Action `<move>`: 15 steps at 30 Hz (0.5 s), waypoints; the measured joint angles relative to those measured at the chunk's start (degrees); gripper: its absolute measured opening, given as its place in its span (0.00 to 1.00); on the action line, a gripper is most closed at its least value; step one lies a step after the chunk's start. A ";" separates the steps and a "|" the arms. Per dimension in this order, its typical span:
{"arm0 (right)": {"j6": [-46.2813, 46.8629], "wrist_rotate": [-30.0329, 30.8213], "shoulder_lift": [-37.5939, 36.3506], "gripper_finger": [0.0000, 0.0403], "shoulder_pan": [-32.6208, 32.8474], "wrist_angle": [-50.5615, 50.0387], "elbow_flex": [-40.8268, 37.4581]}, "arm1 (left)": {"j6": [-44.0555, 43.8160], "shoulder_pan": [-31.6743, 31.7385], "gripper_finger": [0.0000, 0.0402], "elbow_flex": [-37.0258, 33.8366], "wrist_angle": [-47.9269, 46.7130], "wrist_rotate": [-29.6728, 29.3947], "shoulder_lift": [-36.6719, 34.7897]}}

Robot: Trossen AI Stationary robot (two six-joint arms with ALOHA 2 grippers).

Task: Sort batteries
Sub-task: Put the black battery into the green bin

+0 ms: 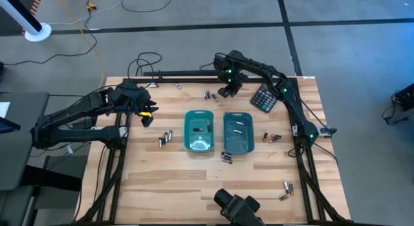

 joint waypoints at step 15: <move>-5.01 -0.26 -5.87 0.30 0.25 2.63 0.09 | -0.17 0.00 0.28 0.00 0.00 0.00 0.02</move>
